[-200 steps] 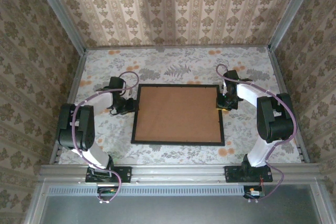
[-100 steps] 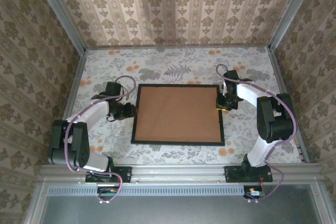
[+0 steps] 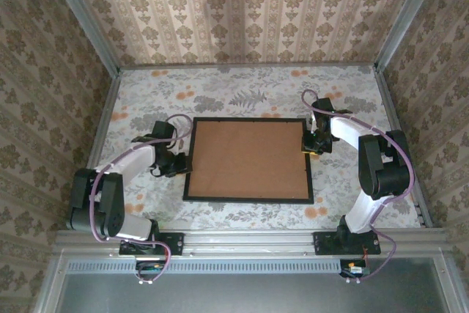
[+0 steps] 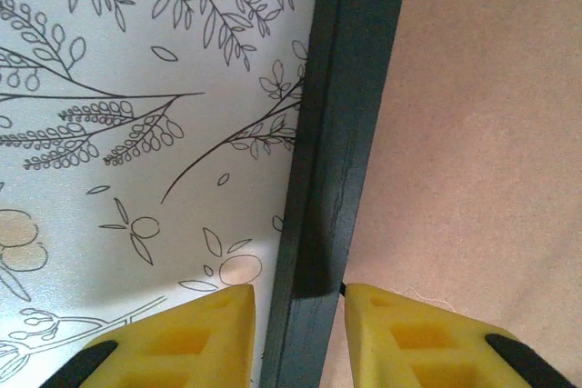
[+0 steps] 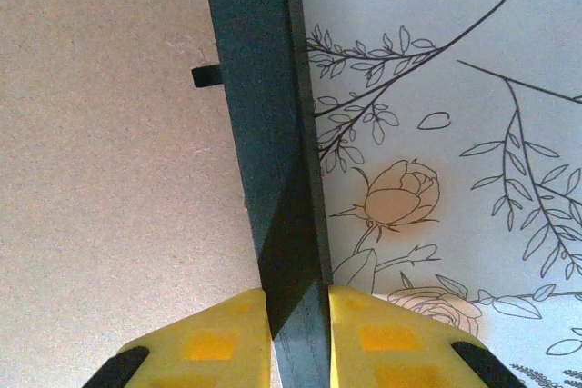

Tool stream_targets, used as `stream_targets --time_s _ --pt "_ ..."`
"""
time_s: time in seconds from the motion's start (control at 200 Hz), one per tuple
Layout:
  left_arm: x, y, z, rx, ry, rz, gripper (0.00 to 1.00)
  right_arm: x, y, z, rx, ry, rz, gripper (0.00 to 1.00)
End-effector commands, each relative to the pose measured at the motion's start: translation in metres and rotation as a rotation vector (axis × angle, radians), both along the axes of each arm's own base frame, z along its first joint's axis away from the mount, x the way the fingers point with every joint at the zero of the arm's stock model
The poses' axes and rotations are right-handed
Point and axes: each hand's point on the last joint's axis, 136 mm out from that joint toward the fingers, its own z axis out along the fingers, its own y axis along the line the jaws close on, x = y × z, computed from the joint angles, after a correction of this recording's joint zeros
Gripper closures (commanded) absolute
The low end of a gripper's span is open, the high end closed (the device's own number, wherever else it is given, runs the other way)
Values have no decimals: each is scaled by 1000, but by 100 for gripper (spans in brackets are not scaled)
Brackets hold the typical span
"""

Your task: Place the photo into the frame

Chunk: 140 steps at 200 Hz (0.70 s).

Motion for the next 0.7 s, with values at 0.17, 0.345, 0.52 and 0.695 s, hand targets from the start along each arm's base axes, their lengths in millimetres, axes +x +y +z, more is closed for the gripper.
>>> stream_targets --time_s 0.17,0.345,0.52,0.695 --pt "-2 -2 -8 4 24 -12 68 6 0 -5 3 -8 0 81" --pt "-7 -6 -13 -2 40 -27 68 6 1 -6 10 -1 -1 81" --pt "-9 -9 -18 -10 48 -35 68 6 3 -7 22 -1 0 81" --pt "-16 -18 -25 -1 67 -86 67 5 3 -8 25 4 -1 81"
